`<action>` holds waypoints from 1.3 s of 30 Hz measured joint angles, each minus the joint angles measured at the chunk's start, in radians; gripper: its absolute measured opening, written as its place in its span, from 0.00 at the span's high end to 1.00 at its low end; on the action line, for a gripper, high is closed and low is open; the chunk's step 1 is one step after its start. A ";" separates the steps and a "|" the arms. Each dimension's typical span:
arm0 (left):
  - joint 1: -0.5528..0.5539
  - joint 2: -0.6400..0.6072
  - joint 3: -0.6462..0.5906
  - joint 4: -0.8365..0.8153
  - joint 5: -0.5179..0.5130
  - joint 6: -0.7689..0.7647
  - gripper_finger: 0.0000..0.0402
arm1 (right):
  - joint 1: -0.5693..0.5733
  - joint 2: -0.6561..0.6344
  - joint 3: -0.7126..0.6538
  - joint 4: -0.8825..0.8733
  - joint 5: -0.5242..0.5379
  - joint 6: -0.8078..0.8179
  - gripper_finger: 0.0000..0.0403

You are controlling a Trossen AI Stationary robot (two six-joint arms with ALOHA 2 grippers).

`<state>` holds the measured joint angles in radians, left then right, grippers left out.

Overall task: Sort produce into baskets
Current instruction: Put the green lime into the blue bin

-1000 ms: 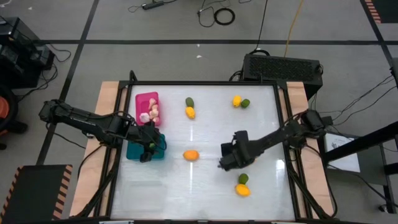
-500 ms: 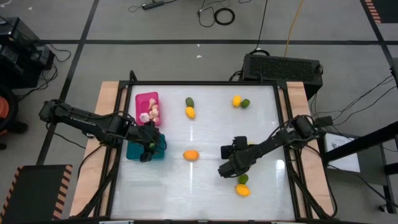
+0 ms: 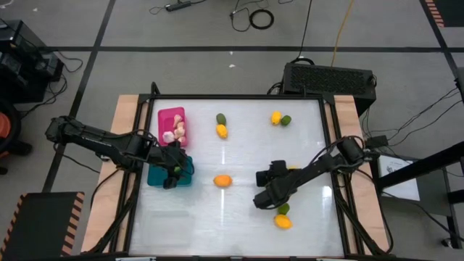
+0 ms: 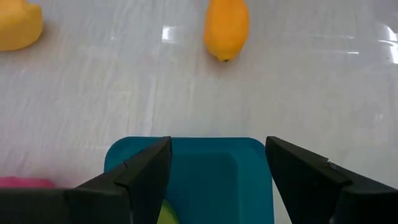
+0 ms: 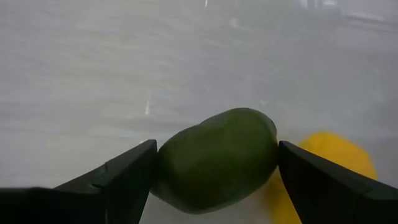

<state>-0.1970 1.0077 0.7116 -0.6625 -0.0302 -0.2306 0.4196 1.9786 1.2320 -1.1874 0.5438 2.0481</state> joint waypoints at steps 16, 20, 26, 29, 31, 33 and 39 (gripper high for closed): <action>0.000 0.000 0.000 -0.001 0.000 0.000 0.34 | -0.002 0.014 0.009 0.001 -0.025 -0.064 0.25; 0.000 0.000 0.000 -0.001 0.000 0.000 0.34 | -0.002 0.016 0.027 -0.007 -0.038 -0.082 0.28; 0.000 0.000 0.000 -0.001 0.000 0.000 0.34 | -0.002 0.017 0.078 -0.003 -0.042 -0.143 0.29; 0.000 0.000 0.000 -0.001 0.000 0.001 0.34 | -0.003 0.018 0.118 -0.031 0.003 -0.167 0.29; 0.000 0.000 0.000 -0.003 0.000 0.003 0.34 | -0.003 0.018 0.156 -0.038 0.064 -0.189 0.29; 0.000 0.000 0.000 -0.009 0.000 0.008 0.34 | -0.003 0.018 0.195 -0.030 0.139 -0.220 0.29; 0.000 0.000 0.023 -0.101 -0.001 0.032 0.34 | -0.006 0.017 0.269 0.319 0.356 -0.532 0.29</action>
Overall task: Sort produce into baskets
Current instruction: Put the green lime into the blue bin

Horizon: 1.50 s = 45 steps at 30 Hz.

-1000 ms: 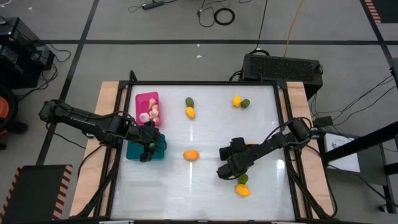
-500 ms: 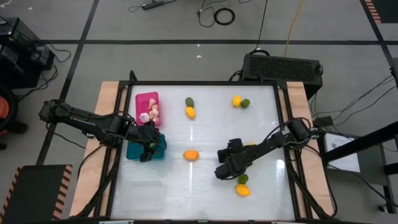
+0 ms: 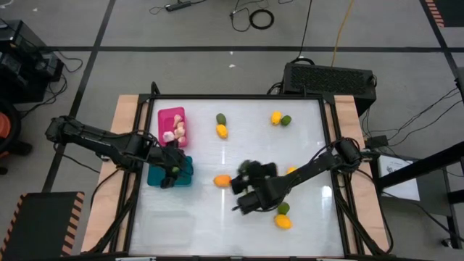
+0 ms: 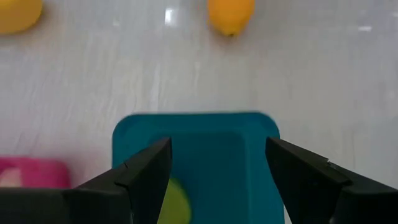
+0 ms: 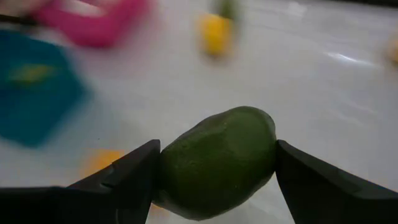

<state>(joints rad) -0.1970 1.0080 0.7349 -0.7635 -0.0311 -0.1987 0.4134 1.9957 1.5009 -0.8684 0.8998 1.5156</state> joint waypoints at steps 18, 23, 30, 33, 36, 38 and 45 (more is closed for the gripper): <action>0.001 -0.008 0.329 -0.387 -0.216 -0.004 0.34 | -0.162 0.402 0.172 1.480 -0.253 -1.222 0.29; 0.001 -0.007 0.320 -0.398 -0.236 -0.002 0.34 | -0.181 0.493 0.325 1.396 -0.360 -1.277 0.26; -0.016 -0.038 0.318 -0.326 -0.315 0.073 0.34 | -0.195 0.524 0.480 1.134 -0.359 -1.347 0.23; -0.028 -0.089 0.318 -0.248 -0.371 0.100 0.34 | -0.201 0.524 0.509 1.043 -0.378 -1.354 0.22; -0.028 -0.147 0.318 -0.204 -0.381 0.108 0.34 | -0.204 0.525 0.543 0.969 -0.385 -1.372 0.21; -0.028 -0.188 0.315 -0.199 -0.389 0.109 0.34 | -0.204 0.525 0.564 0.920 -0.385 -1.380 0.20; -0.028 -0.377 0.180 -0.124 -0.480 0.060 0.34 | -0.207 0.514 0.581 0.836 -0.385 -1.380 0.15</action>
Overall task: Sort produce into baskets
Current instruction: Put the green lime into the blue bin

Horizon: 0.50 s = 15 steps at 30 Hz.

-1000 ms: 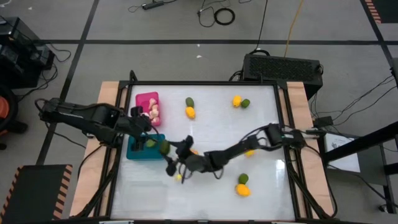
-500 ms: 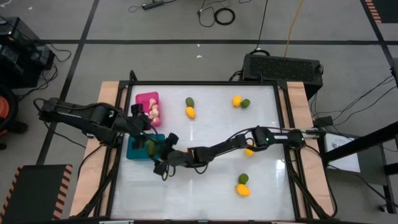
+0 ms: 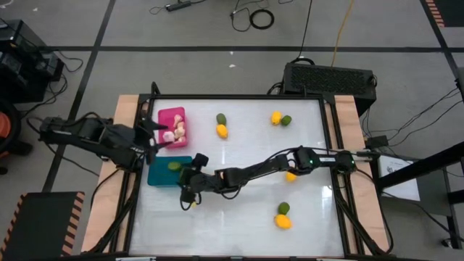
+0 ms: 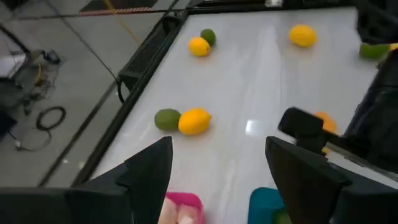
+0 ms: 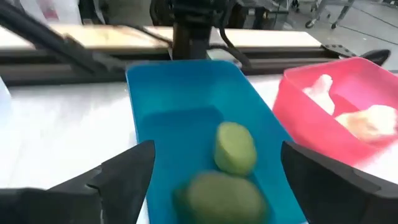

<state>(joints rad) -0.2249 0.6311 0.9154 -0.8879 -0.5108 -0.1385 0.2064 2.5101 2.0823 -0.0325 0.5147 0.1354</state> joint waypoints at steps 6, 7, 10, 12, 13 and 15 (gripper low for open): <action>0.000 -0.099 -0.104 0.013 -0.028 -0.069 0.34 | -0.017 -0.131 0.000 -0.288 0.024 0.047 0.15; 0.000 -0.109 -0.123 0.014 -0.055 -0.090 0.34 | -0.024 -0.158 0.002 -0.356 0.034 0.091 0.15; 0.000 -0.126 -0.170 0.015 -0.139 -0.163 0.34 | -0.055 -0.228 0.002 -0.581 0.036 0.233 0.16; 0.000 -0.119 -0.173 0.032 -0.149 -0.168 0.34 | -0.075 -0.261 0.000 -0.715 0.036 0.306 0.16; 0.000 -0.113 -0.173 0.041 -0.149 -0.167 0.34 | -0.082 -0.278 0.000 -0.776 0.037 0.337 0.16; 0.000 -0.107 -0.174 0.067 -0.149 -0.171 0.34 | -0.090 -0.317 0.000 -0.905 0.039 0.397 0.16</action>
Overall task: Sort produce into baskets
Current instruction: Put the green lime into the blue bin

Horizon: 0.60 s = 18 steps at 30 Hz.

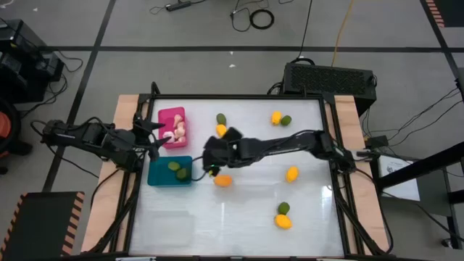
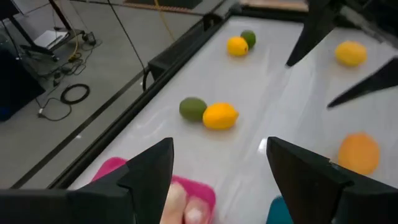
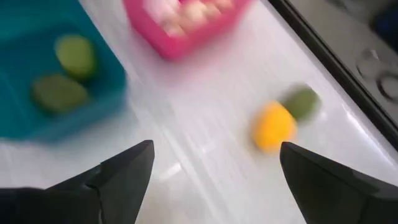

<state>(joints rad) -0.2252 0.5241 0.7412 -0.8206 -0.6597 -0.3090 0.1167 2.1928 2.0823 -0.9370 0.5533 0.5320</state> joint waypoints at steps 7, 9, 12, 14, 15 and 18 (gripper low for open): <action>0.000 0.004 -0.145 0.264 0.044 0.097 0.34 | 0.033 -0.059 0.000 -0.390 -0.027 0.246 0.16; 0.000 0.005 -0.182 0.301 0.069 0.112 0.34 | 0.061 -0.064 0.000 -0.461 -0.102 0.320 0.16; 0.000 0.021 -0.203 0.298 0.075 0.112 0.34 | 0.122 -0.064 0.000 -0.542 -0.257 0.411 0.16; 0.000 0.028 -0.208 0.297 0.078 0.108 0.34 | 0.171 -0.063 0.000 -0.552 -0.350 0.447 0.16; 0.000 0.031 -0.208 0.295 0.079 0.112 0.34 | 0.199 -0.063 0.000 -0.553 -0.385 0.473 0.16; 0.000 0.037 -0.208 0.295 0.079 0.108 0.34 | 0.295 -0.063 0.000 -0.562 -0.440 0.591 0.16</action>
<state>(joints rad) -0.2253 0.5607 0.5329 -0.5255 -0.5804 -0.2011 0.4120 2.1296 2.0823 -1.4994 0.1131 1.1230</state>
